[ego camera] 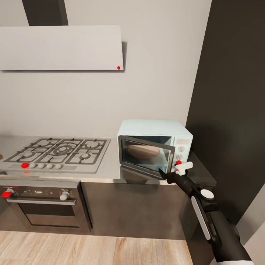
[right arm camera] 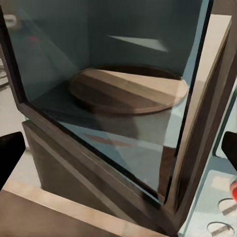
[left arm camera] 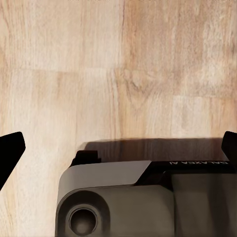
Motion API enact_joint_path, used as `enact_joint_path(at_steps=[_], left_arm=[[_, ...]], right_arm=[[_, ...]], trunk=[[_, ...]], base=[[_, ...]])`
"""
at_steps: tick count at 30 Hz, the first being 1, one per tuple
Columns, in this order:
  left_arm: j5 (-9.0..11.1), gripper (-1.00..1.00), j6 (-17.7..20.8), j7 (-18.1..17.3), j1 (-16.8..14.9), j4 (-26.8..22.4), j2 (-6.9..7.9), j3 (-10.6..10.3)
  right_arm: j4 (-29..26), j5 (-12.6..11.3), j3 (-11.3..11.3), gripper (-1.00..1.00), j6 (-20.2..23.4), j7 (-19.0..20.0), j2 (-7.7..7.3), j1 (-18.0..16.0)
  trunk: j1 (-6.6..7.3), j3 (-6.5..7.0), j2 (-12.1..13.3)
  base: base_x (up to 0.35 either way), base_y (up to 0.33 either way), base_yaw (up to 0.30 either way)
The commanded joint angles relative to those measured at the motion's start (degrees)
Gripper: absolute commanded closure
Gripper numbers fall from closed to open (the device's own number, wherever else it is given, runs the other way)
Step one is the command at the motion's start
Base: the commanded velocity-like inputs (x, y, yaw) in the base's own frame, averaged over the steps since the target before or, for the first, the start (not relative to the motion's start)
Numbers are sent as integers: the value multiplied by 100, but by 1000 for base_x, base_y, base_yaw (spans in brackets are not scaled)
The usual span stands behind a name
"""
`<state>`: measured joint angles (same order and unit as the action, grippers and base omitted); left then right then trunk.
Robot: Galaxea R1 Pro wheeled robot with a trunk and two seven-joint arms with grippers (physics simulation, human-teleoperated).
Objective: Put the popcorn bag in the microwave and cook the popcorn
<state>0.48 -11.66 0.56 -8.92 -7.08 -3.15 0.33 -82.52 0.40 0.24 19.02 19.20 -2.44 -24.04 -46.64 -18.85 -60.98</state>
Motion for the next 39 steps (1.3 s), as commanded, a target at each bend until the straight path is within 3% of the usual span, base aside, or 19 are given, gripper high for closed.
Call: enact_joint_path(at_steps=[1, 25, 30, 34, 39], left_arm=[[5, -100, -20, 6, -4, 5, -1, 2], [5, -100, -20, 6, -4, 5, -1, 2], [5, -100, -20, 6, -4, 5, -1, 2], [5, -100, -20, 6, -4, 5, -1, 2], [5, -100, -20, 6, -4, 5, -1, 2]], right_arm=[[-8, 4, 2, -100, 31, 13, -3, -4], [-10, 5, 8, -100, 31, 24, -10, -4], [-10, 12, 4, -100, 31, 392, -11, -4], [-2, 14, 1, -100, 31, 1038, -62, -13], [-1, 5, -7, -100, 31, 1187, -123, -21]], trunk=[[-1, -7, -4], [-1, -7, -4], [-1, -7, -4], [-1, -7, -4], [-1, -7, -4]], base=[[87, -34, 0], [69, -62, 0], [3, -3, 0], [0, 0, 0], [0, 0, 0]])
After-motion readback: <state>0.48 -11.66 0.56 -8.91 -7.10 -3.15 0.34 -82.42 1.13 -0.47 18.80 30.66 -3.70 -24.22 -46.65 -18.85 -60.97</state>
